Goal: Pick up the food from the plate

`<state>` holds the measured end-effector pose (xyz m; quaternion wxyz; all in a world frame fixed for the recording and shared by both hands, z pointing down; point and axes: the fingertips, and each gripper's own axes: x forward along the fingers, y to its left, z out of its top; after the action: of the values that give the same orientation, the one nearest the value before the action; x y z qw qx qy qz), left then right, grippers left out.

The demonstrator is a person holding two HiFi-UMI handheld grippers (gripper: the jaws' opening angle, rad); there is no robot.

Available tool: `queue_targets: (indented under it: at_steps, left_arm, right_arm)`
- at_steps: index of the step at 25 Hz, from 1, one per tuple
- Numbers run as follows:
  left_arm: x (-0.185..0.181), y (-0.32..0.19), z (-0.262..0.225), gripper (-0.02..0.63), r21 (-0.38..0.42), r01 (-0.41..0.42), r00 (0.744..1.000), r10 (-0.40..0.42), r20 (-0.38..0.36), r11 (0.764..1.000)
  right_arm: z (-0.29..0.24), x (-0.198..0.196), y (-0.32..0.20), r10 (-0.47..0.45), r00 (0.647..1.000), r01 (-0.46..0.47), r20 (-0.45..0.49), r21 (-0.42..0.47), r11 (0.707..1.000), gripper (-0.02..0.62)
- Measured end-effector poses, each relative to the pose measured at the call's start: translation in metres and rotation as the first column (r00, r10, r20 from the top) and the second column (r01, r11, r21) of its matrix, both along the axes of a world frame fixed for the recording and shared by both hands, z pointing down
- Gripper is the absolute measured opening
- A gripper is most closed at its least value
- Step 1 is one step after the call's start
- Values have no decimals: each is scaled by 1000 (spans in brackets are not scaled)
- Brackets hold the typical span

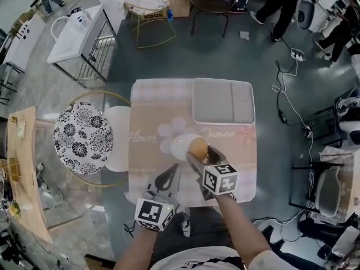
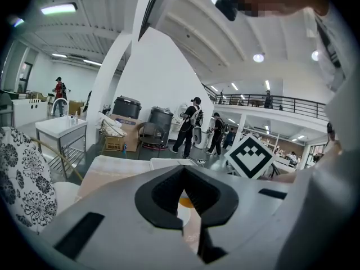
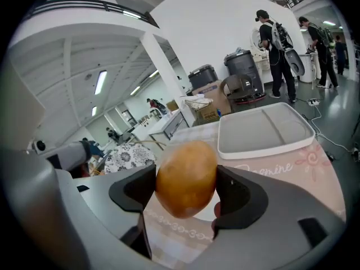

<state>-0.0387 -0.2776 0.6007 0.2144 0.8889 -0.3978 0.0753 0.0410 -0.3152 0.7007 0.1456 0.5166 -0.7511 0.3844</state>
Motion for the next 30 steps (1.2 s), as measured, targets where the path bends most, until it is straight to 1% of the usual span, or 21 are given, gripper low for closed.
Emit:
queue_targets:
  at_steps: [9,13,17,24,30]
  left_arm:
    - [-4,26,-57,6,-1,6,1000,-6,7,1000]
    - [-4,47,-81,6,-13,5,1000,-5,-11,1000]
    - [-3,59,-107,6,20,3,1000,-3,-10,1000]
    - [-13,76,-152,6,76,21,1000,-20,-17,997]
    - [-17,88,-190,6,126,26,999,-21,-44,992]
  right_arm:
    - [-100,-7,30,-27,998,18,58,136,990,311]
    - [-139,-13,49,-47,996,32,73,195,980,311]
    - [-174,-17,61,-62,995,40,77,258,965,311]
    - [-232,-23,83,-83,993,49,78,359,932,311]
    - [-275,-27,101,-93,992,47,86,432,901,311]
